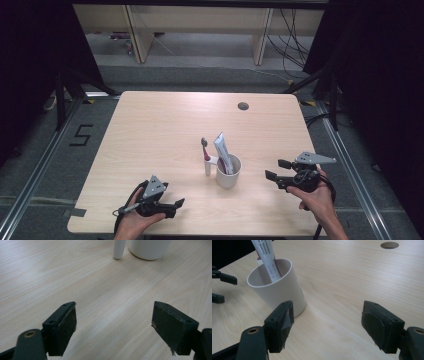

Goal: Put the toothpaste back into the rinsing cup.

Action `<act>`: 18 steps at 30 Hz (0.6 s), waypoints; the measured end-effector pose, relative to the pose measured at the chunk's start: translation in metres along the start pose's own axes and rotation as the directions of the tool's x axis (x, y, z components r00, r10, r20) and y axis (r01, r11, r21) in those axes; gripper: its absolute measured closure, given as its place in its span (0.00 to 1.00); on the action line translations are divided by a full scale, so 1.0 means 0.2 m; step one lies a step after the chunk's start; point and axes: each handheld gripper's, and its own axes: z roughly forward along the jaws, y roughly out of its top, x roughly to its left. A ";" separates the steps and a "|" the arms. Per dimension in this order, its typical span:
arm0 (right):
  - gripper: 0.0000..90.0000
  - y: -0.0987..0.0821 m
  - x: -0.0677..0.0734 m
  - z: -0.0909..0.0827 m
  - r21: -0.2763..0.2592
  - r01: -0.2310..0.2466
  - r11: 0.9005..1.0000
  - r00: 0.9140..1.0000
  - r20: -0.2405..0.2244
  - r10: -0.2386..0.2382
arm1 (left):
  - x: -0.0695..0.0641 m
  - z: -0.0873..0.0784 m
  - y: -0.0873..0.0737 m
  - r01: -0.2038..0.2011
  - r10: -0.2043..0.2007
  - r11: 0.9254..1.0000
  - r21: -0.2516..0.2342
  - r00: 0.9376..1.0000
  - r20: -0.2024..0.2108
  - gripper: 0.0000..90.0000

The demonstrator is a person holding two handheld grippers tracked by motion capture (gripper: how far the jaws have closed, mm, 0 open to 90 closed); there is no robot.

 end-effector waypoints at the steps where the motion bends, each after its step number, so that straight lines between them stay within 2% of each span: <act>1: 0.30 0.00 -0.01 0.00 -0.003 0.020 1.000 1.000 0.006 -0.020 | 0.00 0.00 0.00 0.001 -0.001 1.000 0.001 1.000 0.010 0.22; 2: 0.30 -0.01 0.00 0.00 0.006 -0.008 1.000 1.000 0.007 0.008 | -0.01 0.00 0.00 0.001 -0.001 1.000 0.000 1.000 0.011 0.22; 3: 0.30 -0.02 0.01 0.00 -0.002 -0.007 1.000 1.000 0.008 0.007 | -0.01 0.00 0.00 0.001 -0.001 1.000 -0.003 1.000 0.004 0.22; 4: 0.29 -0.03 0.01 -0.01 0.012 -0.004 1.000 1.000 0.005 0.004 | 0.00 0.00 0.00 -0.003 0.003 1.000 0.001 1.000 -0.001 0.22; 5: 0.29 -0.03 0.00 -0.01 0.013 0.019 1.000 1.000 0.013 -0.019 | 0.00 0.00 0.00 -0.003 0.003 1.000 0.003 1.000 0.002 0.22; 6: 0.28 -0.04 0.00 -0.01 0.010 0.014 1.000 1.000 0.016 -0.014 | -0.01 0.01 -0.01 0.013 -0.013 1.000 -0.010 1.000 0.007 0.22; 8: 0.28 -0.07 0.01 -0.02 0.023 -0.007 1.000 1.000 0.009 0.007 | 0.00 0.00 -0.01 0.001 -0.001 1.000 0.006 1.000 0.004 0.22; 9: 0.28 -0.07 0.01 -0.02 0.019 0.004 1.000 1.000 0.013 -0.004 | 0.00 0.00 -0.01 -0.001 0.001 1.000 0.002 1.000 0.002 0.22; 10: 0.27 -0.08 0.01 -0.02 0.030 0.036 0.999 0.999 0.027 -0.036 | -0.01 0.00 -0.01 0.014 -0.014 1.000 -0.007 1.000 0.006 0.22; 11: 0.27 -0.09 0.01 -0.02 0.027 0.019 0.999 1.000 0.018 -0.020 | -0.01 0.00 0.00 0.011 -0.011 1.000 -0.006 1.000 0.006 0.22; 12: 0.27 -0.10 0.01 -0.02 0.025 0.032 0.999 0.999 0.027 -0.033 | -0.01 0.00 0.00 -0.001 0.001 1.000 0.005 1.000 0.006 0.22; 13: 0.27 -0.11 0.03 -0.03 0.043 -0.007 0.999 1.000 0.018 0.006 | -0.01 0.00 -0.01 0.012 -0.012 1.000 -0.005 1.000 0.006 0.22; 14: 0.27 -0.11 0.02 -0.03 0.041 0.029 0.999 0.999 0.025 -0.030 | -0.01 0.00 -0.01 0.019 -0.018 1.000 -0.010 1.000 0.007 0.22; 15: 0.27 -0.12 0.02 -0.03 0.029 0.033 0.999 0.999 0.028 -0.034 | -0.01 0.00 -0.01 0.017 -0.017 1.000 -0.009 1.000 0.006 0.22; 16: 0.27 -0.13 0.03 -0.03 0.043 0.002 0.999 1.000 0.016 -0.003 | -0.01 0.00 -0.01 0.018 -0.018 1.000 -0.010 1.000 0.006 0.22; 17: 0.26 -0.13 0.02 -0.04 0.041 0.036 0.999 0.999 0.028 -0.037 | -0.01 0.00 -0.01 0.002 -0.002 1.000 0.000 1.000 0.006 0.22; 18: 0.26 -0.14 0.03 -0.04 0.054 0.011 0.998 1.000 0.021 -0.012 | -0.01 0.00 0.00 -0.001 0.001 1.000 0.007 1.000 0.003 0.22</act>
